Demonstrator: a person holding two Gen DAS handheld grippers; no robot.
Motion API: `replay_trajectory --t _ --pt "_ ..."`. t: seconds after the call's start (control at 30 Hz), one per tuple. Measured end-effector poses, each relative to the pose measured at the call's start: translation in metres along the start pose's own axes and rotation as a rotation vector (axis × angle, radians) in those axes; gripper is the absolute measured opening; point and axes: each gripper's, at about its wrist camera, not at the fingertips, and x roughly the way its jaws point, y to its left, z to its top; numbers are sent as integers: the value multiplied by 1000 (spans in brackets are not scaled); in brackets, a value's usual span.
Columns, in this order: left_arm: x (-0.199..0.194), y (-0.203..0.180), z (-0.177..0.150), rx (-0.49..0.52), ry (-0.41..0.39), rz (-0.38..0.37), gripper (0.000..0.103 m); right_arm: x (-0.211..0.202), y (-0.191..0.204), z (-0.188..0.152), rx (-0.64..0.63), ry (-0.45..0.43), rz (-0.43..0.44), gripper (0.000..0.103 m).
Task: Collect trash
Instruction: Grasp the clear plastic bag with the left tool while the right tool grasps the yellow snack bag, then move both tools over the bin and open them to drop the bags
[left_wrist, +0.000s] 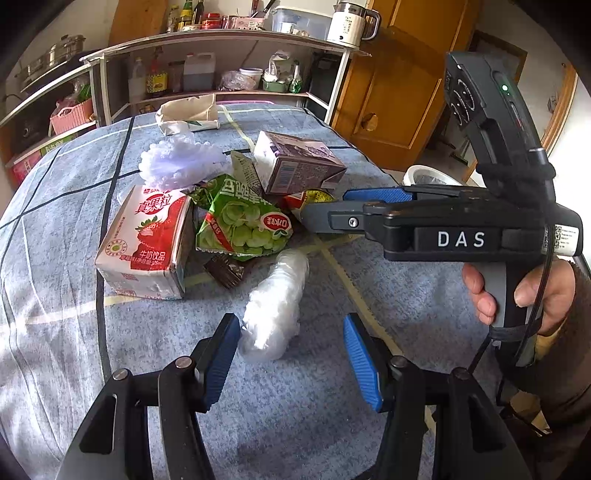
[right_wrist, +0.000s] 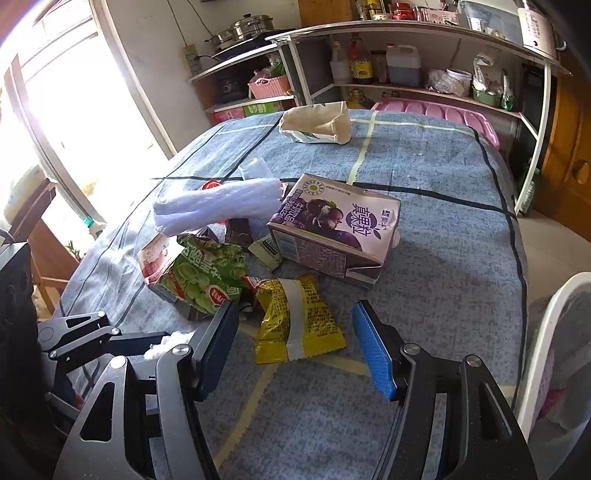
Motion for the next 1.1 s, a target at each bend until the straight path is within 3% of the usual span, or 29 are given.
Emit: replay_trajectory --t 0.2,0.3,0.5,0.8,1.1 --pt "7 7 6 -43 1 -33 58 6 -8 1 29 15 46 63" --pt "8 9 9 -74 -8 -45 58 7 -9 0 28 16 55 50" --pt "8 10 10 -87 1 -20 27 -1 -9 -3 23 -4 60 41" --pt "-7 -4 7 -101 -33 -14 27 -24 -16 -17 62 -62 81 27" --pt "-21 -26 19 -85 -75 -21 27 -63 -33 -35 121 -143 82 26"
